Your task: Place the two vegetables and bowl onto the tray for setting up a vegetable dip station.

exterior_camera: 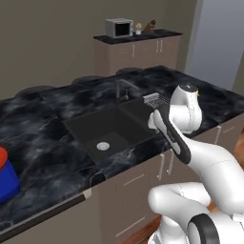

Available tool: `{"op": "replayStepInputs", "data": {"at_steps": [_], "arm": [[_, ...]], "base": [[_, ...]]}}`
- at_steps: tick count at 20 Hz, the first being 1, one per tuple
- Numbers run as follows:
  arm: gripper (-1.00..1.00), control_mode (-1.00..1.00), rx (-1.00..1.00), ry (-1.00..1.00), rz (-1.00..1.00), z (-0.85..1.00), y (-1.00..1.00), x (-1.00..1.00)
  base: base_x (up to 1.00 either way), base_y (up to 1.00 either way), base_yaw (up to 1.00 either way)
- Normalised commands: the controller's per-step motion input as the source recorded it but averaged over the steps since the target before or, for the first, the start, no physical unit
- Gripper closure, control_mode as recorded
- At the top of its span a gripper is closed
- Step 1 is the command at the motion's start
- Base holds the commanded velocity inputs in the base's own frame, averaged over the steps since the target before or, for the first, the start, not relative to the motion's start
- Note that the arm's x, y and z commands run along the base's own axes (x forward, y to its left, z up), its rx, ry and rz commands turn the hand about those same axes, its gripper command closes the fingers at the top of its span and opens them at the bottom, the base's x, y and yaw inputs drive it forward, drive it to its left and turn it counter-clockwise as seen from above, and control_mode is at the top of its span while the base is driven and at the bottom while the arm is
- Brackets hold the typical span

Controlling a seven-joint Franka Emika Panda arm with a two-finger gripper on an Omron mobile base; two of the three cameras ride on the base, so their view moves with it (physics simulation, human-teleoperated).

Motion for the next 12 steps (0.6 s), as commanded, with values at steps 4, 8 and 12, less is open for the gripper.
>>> {"op": "replayStepInputs", "data": {"at_steps": [4, 8, 12], "arm": [[-1.00, 1.00, 0.00, 0.00, 0.00, 0.00, 0.00, 0.00], [-1.00, 1.00, 0.00, 0.00, 0.00, 0.00, 0.00, 0.00], [-1.00, 1.00, 0.00, 0.00, 0.00, 0.00, 0.00, 0.00]], "base": [[0.27, -0.52, 0.05], [0.27, -0.52, 0.04], [0.27, -0.52, 0.03]]}}
